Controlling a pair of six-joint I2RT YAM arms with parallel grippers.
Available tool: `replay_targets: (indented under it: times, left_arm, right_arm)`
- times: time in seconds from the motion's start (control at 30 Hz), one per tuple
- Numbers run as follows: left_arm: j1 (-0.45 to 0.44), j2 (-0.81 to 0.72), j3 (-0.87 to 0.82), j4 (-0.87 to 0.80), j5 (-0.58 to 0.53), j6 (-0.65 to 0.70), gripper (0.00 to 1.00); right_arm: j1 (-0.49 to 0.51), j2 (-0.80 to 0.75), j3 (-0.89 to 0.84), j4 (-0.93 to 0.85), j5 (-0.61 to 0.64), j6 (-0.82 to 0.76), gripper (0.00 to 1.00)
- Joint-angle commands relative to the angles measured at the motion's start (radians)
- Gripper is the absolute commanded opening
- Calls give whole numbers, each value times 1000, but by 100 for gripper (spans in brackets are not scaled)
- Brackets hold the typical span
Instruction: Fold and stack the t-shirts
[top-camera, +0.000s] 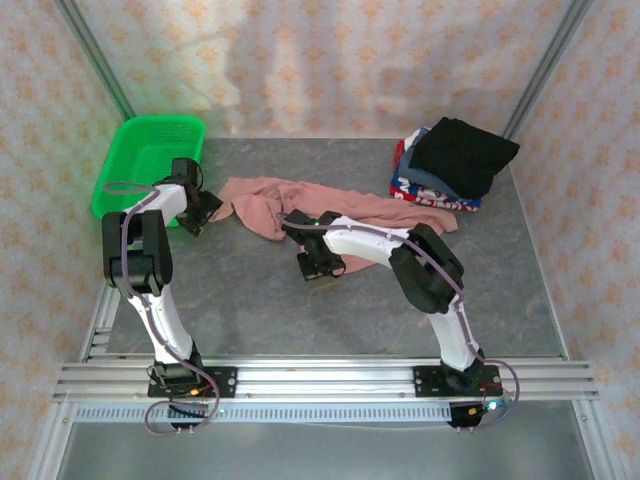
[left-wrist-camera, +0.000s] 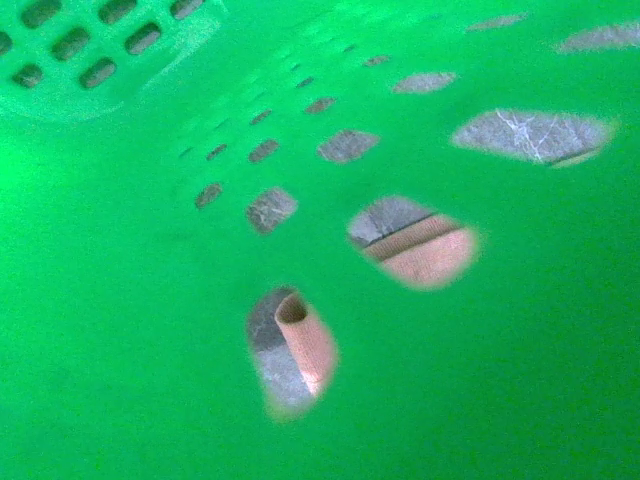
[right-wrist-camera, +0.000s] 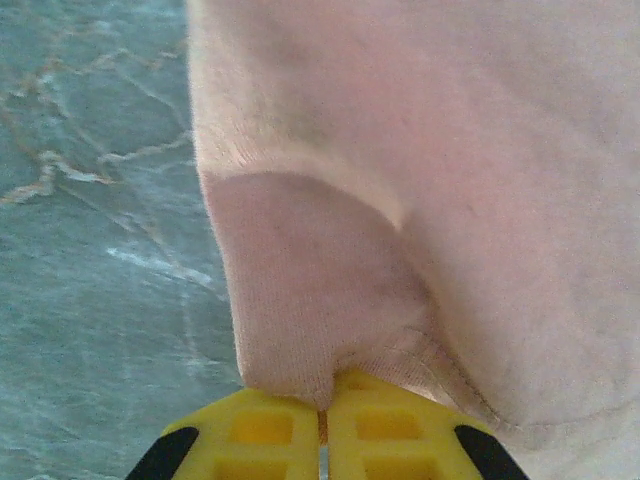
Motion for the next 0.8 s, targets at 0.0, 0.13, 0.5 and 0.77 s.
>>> replay_targets:
  times: [0.0,0.13,0.5,0.77]
  left_arm:
    - [25,2,30,30,-55,-29,69]
    - [26,37,55,25,-64,-48,64]
    - [13,198,226,-119,-85,-38,33]
    - [5,215,243,-125,-55,3,0]
  right_arm:
    - [-12,-30,-44,-1,57,14,7]
    - [-11,-41,-53,3,39,16,5]
    - [-37,-177,-106,18,14,47,5]
    - [-140,-356,-93,-6,-20,58,2]
